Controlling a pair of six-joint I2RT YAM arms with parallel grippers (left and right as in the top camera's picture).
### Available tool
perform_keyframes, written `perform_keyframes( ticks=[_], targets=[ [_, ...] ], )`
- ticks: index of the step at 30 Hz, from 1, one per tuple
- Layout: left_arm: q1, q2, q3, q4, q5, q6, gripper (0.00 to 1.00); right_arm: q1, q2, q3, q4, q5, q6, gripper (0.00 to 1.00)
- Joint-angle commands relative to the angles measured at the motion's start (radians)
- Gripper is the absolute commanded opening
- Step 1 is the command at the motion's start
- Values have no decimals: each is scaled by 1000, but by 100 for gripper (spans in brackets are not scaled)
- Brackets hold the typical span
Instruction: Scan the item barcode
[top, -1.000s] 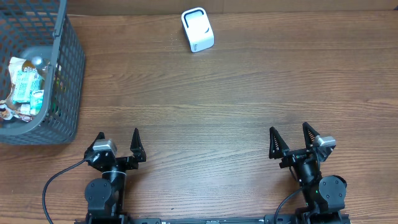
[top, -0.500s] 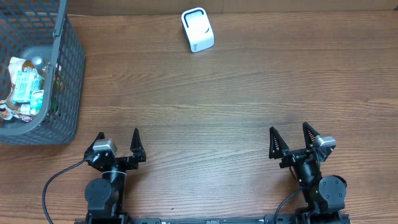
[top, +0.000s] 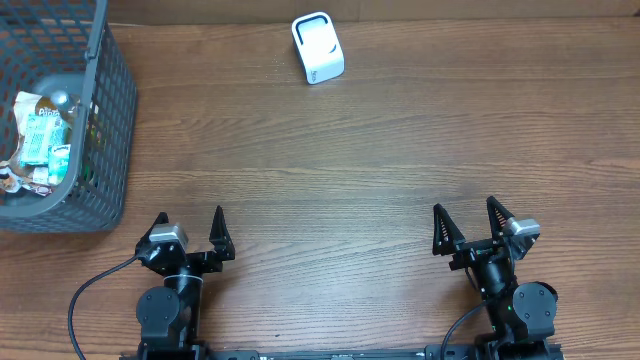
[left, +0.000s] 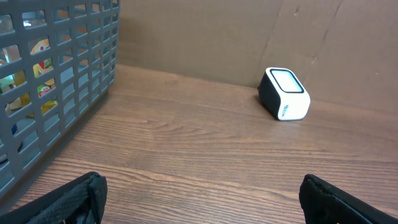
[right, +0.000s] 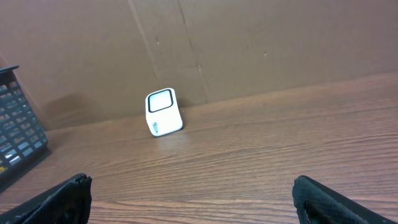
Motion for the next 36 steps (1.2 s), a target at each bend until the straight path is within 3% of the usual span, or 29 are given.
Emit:
perform_keyframes(
  ticks=[1, 14, 21, 25, 36],
  targets=[
    [-2, 4, -3, 1, 2, 18, 100, -2, -9, -11, 3, -5, 6, 100],
    [-2, 4, -3, 37, -16, 18, 100, -2, -9, -11, 3, -5, 6, 100],
    [-2, 3, 52, 275, 89, 19, 100, -2, -9, -11, 3, -5, 6, 100],
    [-2, 4, 215, 334, 108, 21, 100, -2, -9, -11, 3, -5, 6, 100],
    [-2, 92, 710, 345, 105, 212, 99, -2, -9, -11, 3, -5, 6, 100]
  ],
)
